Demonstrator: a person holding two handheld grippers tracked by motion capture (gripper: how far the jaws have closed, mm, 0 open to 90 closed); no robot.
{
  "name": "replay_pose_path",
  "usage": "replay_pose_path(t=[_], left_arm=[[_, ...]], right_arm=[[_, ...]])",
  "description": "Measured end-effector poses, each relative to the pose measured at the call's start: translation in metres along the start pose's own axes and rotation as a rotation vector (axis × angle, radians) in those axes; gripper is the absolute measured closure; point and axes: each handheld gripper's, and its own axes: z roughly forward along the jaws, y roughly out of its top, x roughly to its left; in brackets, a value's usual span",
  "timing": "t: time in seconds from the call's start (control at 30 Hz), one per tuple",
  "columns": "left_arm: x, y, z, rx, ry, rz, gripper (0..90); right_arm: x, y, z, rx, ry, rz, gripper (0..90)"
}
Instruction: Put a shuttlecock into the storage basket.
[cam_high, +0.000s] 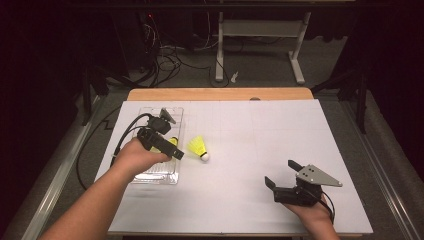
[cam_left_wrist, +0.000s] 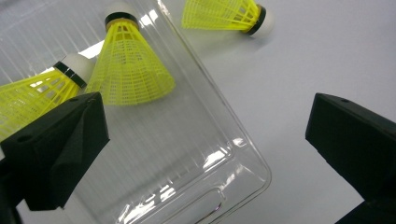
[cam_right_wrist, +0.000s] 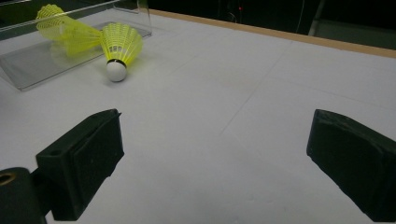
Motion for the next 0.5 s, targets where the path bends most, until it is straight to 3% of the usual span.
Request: replay_pose_path(t=[0.5], left_arm=[[-0.016, 0.011, 0.006, 0.008, -0.015, 0.031, 0.7]], right_arm=[[0.000, 0.000, -0.004, -0.009, -0.002, -0.005, 4.3]])
